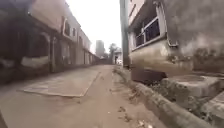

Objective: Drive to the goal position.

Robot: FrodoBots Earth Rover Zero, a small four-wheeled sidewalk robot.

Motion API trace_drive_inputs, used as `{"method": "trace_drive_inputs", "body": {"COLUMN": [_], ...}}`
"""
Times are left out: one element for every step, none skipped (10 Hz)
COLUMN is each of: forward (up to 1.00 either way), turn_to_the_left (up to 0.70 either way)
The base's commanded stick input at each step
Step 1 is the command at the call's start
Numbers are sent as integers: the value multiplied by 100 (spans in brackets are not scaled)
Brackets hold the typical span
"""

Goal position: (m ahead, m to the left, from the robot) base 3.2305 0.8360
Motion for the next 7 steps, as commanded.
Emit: {"method": "trace_drive_inputs", "body": {"forward": [100,100,100,100,100,100,100], "turn_to_the_left": [0,0,0,0,0,0,0]}}
